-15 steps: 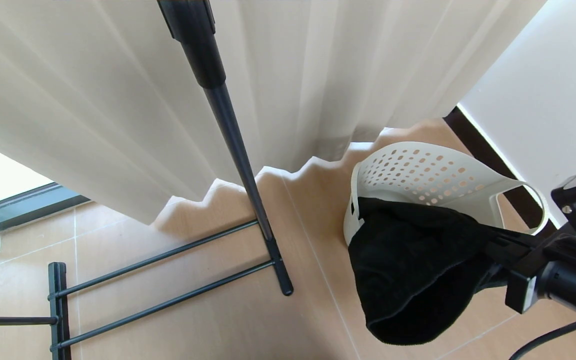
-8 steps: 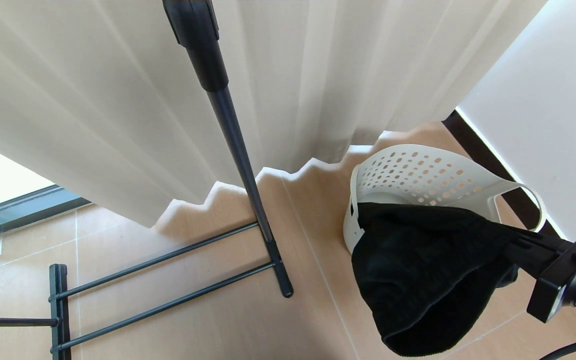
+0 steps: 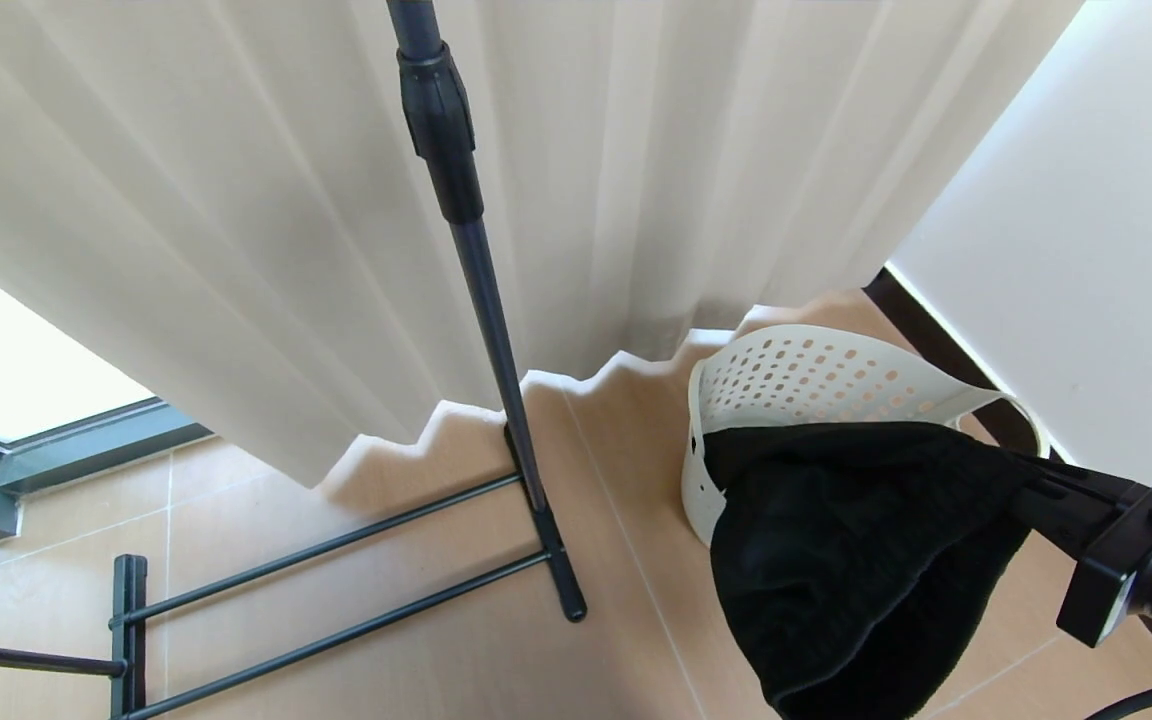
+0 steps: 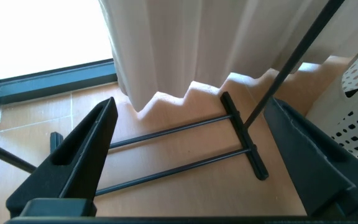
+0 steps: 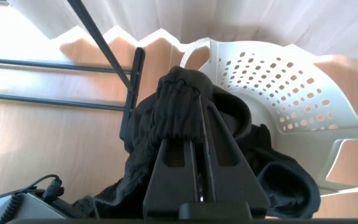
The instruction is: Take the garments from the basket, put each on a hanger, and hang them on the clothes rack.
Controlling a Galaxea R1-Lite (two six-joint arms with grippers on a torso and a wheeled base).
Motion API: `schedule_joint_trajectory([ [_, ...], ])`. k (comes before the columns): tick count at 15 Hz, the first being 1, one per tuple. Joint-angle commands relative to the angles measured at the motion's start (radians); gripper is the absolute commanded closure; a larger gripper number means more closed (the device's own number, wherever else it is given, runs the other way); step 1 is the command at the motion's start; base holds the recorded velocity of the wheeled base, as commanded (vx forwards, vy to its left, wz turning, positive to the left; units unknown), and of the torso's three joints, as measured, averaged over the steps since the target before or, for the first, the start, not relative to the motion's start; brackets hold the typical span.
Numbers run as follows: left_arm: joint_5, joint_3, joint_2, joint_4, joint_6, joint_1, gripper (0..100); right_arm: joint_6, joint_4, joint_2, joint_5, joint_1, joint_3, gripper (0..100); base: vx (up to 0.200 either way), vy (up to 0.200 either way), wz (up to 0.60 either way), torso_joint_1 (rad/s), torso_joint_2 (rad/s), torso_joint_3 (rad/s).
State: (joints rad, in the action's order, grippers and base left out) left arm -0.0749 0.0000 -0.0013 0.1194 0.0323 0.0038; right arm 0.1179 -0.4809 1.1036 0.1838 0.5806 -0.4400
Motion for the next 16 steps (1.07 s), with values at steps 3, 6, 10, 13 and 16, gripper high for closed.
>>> schedule_joint_trajectory([
  [3,0.000,0.000,0.001,0.000,0.001,0.001,0,0.000,-0.002,0.010,-0.001,0.001,0.000,100,0.000,0.000,0.00,0.002,0.00,0.204],
  [6,-0.002,0.000,0.001,0.000,0.001,-0.001,0,-0.001,-0.002,0.022,0.000,0.001,0.004,100,0.000,0.000,0.00,0.001,0.00,0.199],
  [10,0.000,0.000,0.001,0.000,0.000,0.001,0,-0.001,-0.002,0.024,0.000,0.001,0.003,100,0.000,0.000,0.00,0.002,0.00,0.201],
  [13,0.000,0.000,0.001,0.000,0.000,0.001,0,-0.001,-0.002,0.030,-0.001,0.001,0.007,100,0.000,0.000,0.00,0.001,0.00,0.201],
  [16,-0.002,0.000,0.001,0.000,0.000,-0.001,0,-0.003,-0.004,0.059,-0.001,-0.001,0.001,100,0.000,0.000,0.00,0.010,-0.06,0.154],
])
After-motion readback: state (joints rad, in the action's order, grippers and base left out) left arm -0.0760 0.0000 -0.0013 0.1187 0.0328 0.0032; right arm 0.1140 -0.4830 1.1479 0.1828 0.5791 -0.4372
